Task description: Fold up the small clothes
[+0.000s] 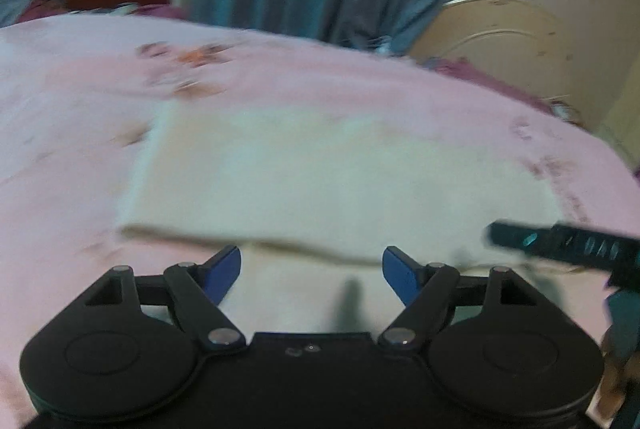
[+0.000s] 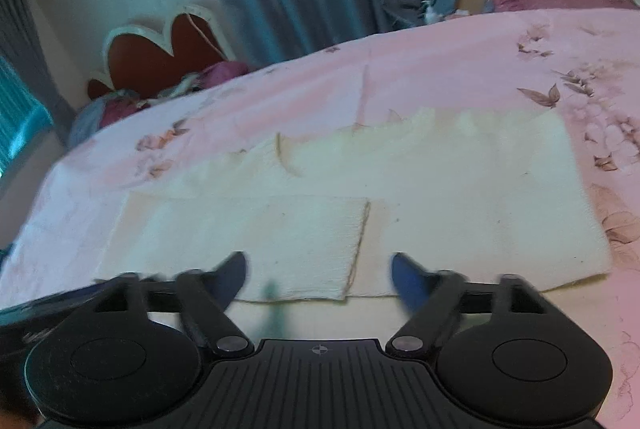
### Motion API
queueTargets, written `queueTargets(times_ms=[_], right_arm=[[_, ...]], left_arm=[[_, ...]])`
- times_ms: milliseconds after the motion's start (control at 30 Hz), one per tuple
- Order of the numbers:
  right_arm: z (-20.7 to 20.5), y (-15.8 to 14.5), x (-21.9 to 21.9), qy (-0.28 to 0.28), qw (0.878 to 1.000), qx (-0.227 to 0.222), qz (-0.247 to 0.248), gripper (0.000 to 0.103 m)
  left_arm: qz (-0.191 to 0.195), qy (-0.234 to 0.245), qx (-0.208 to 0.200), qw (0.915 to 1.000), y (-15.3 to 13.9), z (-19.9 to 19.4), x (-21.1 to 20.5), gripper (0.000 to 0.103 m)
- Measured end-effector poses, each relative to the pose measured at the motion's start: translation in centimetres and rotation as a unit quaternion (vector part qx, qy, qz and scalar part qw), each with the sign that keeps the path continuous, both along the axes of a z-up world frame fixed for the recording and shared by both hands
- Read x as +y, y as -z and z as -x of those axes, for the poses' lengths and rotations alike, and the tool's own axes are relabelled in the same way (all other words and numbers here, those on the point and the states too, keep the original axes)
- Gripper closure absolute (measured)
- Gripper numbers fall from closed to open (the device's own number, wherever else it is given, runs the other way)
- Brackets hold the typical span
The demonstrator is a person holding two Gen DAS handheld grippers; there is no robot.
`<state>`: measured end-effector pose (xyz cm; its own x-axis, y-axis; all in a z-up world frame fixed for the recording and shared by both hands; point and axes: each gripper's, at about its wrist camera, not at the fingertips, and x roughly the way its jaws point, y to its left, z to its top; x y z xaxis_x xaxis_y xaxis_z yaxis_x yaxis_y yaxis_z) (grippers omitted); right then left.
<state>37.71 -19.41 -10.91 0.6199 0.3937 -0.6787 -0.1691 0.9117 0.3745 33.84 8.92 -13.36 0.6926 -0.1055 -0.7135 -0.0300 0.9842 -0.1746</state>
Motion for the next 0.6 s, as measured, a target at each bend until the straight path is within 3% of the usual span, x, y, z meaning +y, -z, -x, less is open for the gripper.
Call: queueTargets(times_ms=[167, 233, 367, 400, 600], right_arm=[[-0.9, 0.9, 0.9, -0.014, 1.0, 0.016, -0.007, 0.027], [-1.2, 0.9, 1.7, -0.026, 0.999, 0.019, -0.003, 0.063], [-1.8, 1.5, 2.3, -0.033, 0.999, 0.03, -0.009, 0.084], [-1.8, 1.4, 2.4, -0.037, 0.999, 0.03, -0.014, 0.096], [-1.1, -2.9, 1.1, -0.036, 0.998, -0.058, 0.012, 0.096]], left_arm=[[-0.003, -0.038, 0.019, 0.9991, 1.3, 0.5, 2.0, 0.034], [-0.012, -0.045, 0.014, 0.9988, 1.4, -0.1, 1.6, 0.034], [-0.029, -0.048, 0.013, 0.9983, 1.5, -0.6, 1.4, 0.032], [-0.033, -0.049, 0.013, 0.9982, 1.5, -0.7, 1.3, 0.031], [-0.048, -0.059, 0.006, 0.9971, 1.9, -1.1, 1.1, 0.029]])
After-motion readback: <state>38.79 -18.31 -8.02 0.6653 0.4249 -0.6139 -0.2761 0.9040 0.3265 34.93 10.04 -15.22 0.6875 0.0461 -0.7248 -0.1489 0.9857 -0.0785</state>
